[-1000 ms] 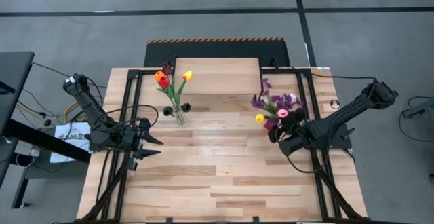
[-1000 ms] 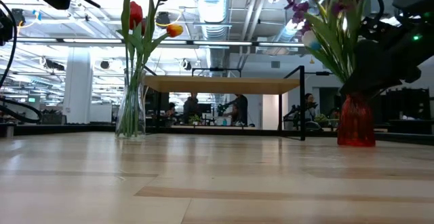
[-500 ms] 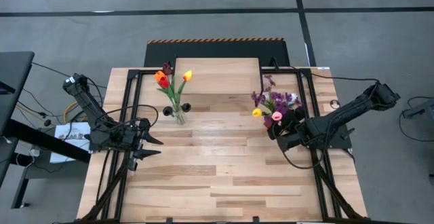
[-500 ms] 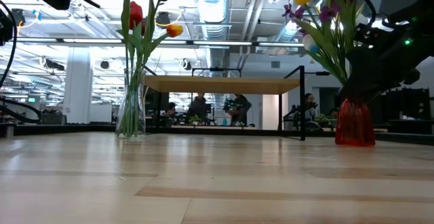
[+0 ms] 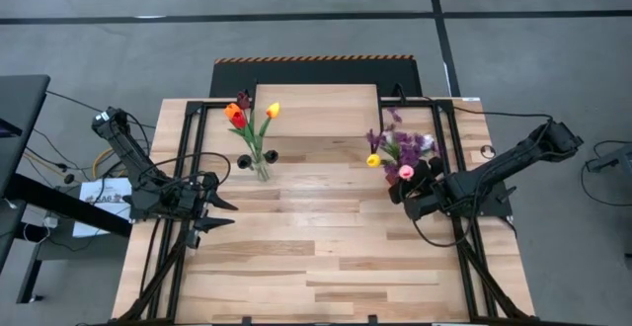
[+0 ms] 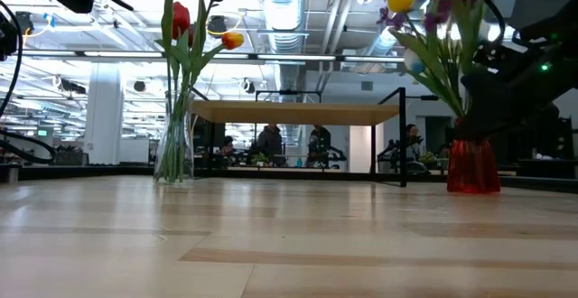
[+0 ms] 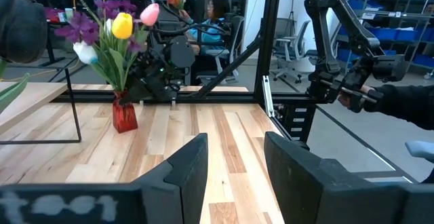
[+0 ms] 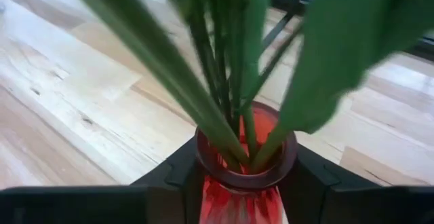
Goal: Pick and place flowers into a vace then onto a shelf
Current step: Put the red vase with flower on the shelf
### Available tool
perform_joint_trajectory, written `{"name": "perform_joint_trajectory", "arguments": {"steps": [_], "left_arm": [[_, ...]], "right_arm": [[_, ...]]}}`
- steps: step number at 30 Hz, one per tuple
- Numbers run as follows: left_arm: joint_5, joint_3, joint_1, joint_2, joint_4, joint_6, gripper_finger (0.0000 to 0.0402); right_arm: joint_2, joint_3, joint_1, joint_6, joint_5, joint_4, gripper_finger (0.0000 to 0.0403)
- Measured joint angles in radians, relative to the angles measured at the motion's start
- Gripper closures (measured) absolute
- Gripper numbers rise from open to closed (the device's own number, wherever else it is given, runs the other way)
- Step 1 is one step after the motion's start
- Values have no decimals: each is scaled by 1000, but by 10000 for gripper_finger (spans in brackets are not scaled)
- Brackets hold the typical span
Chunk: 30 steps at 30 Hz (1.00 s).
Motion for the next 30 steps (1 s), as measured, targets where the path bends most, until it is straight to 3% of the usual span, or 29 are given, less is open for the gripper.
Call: {"name": "perform_joint_trajectory", "arguments": {"steps": [8,15,22,30], "left_arm": [[0,0,0,0,0,0,267],[0,0,0,0,0,0,267],[0,0,0,0,0,0,267],[-3,0,0,0,-17,-7,267]], "right_arm": [[1,0,0,0,1,4,253],[-1,-1,-1,-19,-7,34,275],[1,61,0,-96,-51,29,263],[1,120,2,-151,-36,33,276]]}}
